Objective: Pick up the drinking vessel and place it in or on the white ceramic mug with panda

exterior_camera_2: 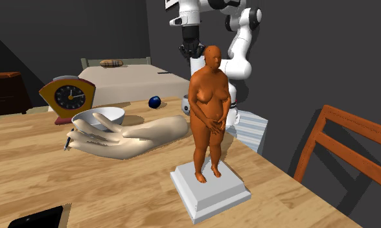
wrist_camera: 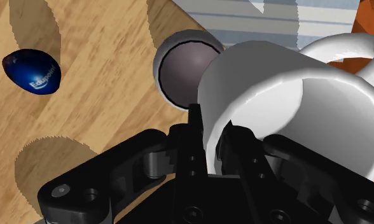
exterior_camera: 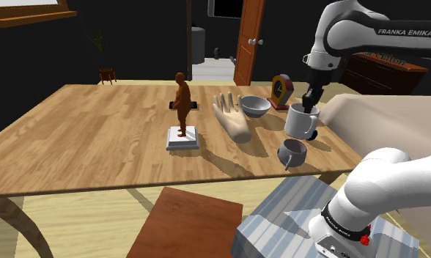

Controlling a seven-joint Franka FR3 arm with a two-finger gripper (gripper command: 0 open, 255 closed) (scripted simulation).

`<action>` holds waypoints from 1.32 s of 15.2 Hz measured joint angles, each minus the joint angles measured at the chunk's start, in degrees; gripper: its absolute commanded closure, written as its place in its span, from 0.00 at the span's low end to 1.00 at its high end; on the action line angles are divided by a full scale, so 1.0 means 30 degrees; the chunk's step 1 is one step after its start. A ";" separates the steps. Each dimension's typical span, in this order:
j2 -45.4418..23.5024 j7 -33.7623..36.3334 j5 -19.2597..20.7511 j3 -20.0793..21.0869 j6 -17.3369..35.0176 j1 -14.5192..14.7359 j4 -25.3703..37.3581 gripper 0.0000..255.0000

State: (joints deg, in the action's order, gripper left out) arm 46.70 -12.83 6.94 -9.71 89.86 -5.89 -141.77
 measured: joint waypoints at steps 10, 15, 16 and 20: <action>0.1113 -0.0774 0.0975 -0.0965 0.1315 -0.0584 -0.2386 1.00; 0.1127 -0.0731 0.1178 -0.1171 0.2586 -0.0669 -0.3674 1.00; 0.1108 -0.0735 0.1226 -0.1223 0.2827 -0.0690 -0.3896 1.00; 0.1074 -0.0686 0.1349 -0.1349 0.3711 -0.0742 -0.4693 1.00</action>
State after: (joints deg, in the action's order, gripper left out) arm 49.92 -14.89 10.99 -13.75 100.99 -8.12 -155.85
